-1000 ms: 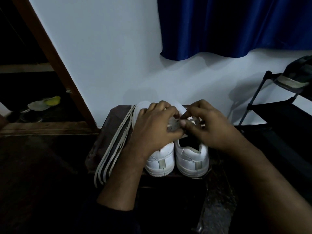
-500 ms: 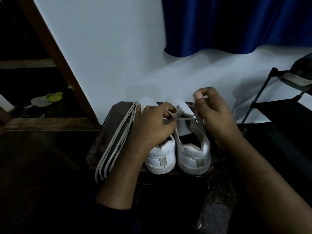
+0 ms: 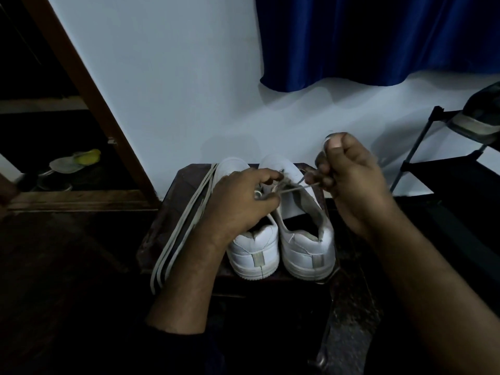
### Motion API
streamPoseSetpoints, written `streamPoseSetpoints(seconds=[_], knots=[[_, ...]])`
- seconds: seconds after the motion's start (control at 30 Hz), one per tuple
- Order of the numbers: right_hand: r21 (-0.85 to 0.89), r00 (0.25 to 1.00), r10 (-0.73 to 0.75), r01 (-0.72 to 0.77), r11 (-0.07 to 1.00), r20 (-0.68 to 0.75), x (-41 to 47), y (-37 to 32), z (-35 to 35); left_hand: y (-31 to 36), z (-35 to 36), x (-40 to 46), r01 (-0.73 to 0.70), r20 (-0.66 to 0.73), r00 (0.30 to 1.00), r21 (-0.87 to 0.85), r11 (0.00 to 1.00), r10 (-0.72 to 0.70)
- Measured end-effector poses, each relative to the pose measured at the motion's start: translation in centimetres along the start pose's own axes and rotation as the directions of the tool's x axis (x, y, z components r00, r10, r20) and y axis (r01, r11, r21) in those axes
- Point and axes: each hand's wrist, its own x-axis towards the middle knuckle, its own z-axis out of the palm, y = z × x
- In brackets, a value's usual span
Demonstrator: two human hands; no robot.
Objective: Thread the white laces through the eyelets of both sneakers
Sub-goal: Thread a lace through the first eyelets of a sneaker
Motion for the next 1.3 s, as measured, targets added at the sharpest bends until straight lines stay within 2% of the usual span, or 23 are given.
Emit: streamPoseSetpoints(seconds=[0.03, 0.07, 0.1, 0.17, 0.27, 0.3, 0.37, 0.4, 0.43, 0.5, 0.6, 0.67, 0.73, 0.77, 0.83, 0.87, 0.9, 0.97, 1.03, 1.13, 1.2, 1.27, 1.3], knots=[[-0.362, 0.990, -0.130, 0.138, 0.922, 0.046, 0.0, 0.5, -0.3, 0.0, 0.0, 0.1, -0.011, 0.003, 1.000, 0.010, 1.000, 0.011], [-0.639, 0.963, -0.208, 0.268, 0.721, 0.169, 0.0, 0.9, -0.6, -0.2, 0.0, 0.2, -0.025, 0.019, 1.000, 0.023, 0.999, 0.024], [-0.765, 0.931, -0.201, 0.364, 0.531, 0.304, 0.1, 1.4, -0.8, -0.3, -0.1, 0.3, -0.033, 0.045, 0.998, 0.031, 0.999, 0.032], [-0.799, 0.884, -0.096, 0.456, 0.391, 0.458, 0.2, 1.9, -0.9, -0.8, -0.3, 0.6, -0.033, 0.106, 0.994, 0.018, 0.999, 0.031], [-0.838, 0.856, -0.180, 0.514, 0.181, 0.486, 0.5, 2.0, -0.8, -1.2, -0.7, 0.7, -0.027, 0.143, 0.989, -0.005, 1.000, 0.027], [-0.829, 0.860, -0.226, 0.505, 0.241, 0.458, 0.3, 2.1, -0.7, -1.2, -0.7, 0.6, -0.032, 0.143, 0.989, -0.008, 0.999, 0.033], [-0.618, 0.953, -0.221, 0.303, 0.725, 0.207, -0.1, 1.4, 0.1, -1.0, -0.6, 0.5, -0.048, 0.140, 0.989, 0.016, 0.999, 0.045], [-0.329, 0.989, -0.138, 0.150, 0.932, 0.060, -0.1, 0.9, 0.3, -0.9, -0.6, 0.5, -0.056, 0.140, 0.989, 0.050, 0.997, 0.048], [-0.024, 0.999, -0.026, 0.026, 0.999, -0.025, -0.2, 0.1, 0.3, -0.8, -0.6, 0.6, -0.066, 0.144, 0.988, 0.095, 0.993, 0.052], [0.287, 0.996, 0.092, -0.083, 0.954, -0.021, 0.0, -0.9, -0.2, -0.4, -0.7, 0.6, -0.076, 0.153, 0.987, 0.176, 0.982, 0.049], [0.326, 0.987, 0.159, -0.161, 0.932, 0.035, 0.1, -0.6, -0.6, 0.5, -0.6, 0.6, -0.089, 0.147, 0.988, 0.275, 0.957, 0.049], [0.271, 0.972, 0.233, -0.214, 0.938, -0.039, 0.4, 0.4, -0.2, 0.8, -0.2, 0.6, -0.113, 0.120, 0.990, 0.353, 0.929, 0.075], [0.002, 0.965, 0.196, -0.198, 0.980, -0.173, 0.5, 1.4, -0.2, 0.9, 0.3, 0.8, -0.131, 0.063, 0.991, 0.389, 0.912, 0.116], [-0.268, 0.972, 0.110, -0.164, 0.949, -0.206, 0.6, 1.9, -0.5, 0.8, 0.5, 0.9, -0.134, 0.032, 0.991, 0.394, 0.909, 0.132], [-0.783, 0.992, -0.084, -0.024, 0.622, -0.097, 0.3, 2.4, -1.2, 0.7, 0.8, 1.1, -0.135, -0.015, 0.988, 0.379, 0.916, 0.152], [-0.874, 0.987, -0.162, 0.080, 0.479, 0.002, 0.1, 2.4, -1.2, 0.6, 1.0, 1.3, -0.138, -0.028, 0.987, 0.374, 0.917, 0.160], [-0.890, 0.973, -0.211, 0.177, 0.420, 0.094, -0.1, 2.3, -1.1, 0.5, 1.1, 1.5, -0.141, -0.034, 0.985, 0.376, 0.916, 0.166], [-0.853, 0.954, -0.214, 0.284, 0.438, 0.208, -0.5, 1.9, -0.5, 0.2, 1.3, 1.8, -0.136, -0.036, 0.986, 0.364, 0.921, 0.160], [-0.847, 0.957, -0.191, 0.283, 0.450, 0.218, -0.7, 2.1, 0.0, -0.2, 1.2, 2.0, -0.127, -0.024, 0.990, 0.221, 0.967, 0.136], [-0.862, 0.979, -0.186, 0.163, 0.480, 0.082, -0.2, 2.5, -0.6, -1.1, 0.8, 1.9, -0.137, 0.002, 0.990, -0.166, 0.977, 0.140], [-0.837, 0.992, -0.127, 0.082, 0.541, 0.015, 0.2, 2.8, -1.3, -1.0, 0.5, 1.6, -0.115, 0.037, 0.991, -0.307, 0.945, 0.132], [-0.811, 0.995, -0.094, 0.041, 0.583, -0.017, 0.4, 3.1, -1.5, -0.6, 0.4, 1.5, -0.095, 0.038, 0.993, -0.281, 0.955, 0.110], [-0.812, 0.995, -0.097, 0.043, 0.582, -0.017, 0.4, 3.2, -1.5, -0.3, 0.6, 1.6, -0.090, 0.037, 0.995, -0.161, 0.983, 0.097]])
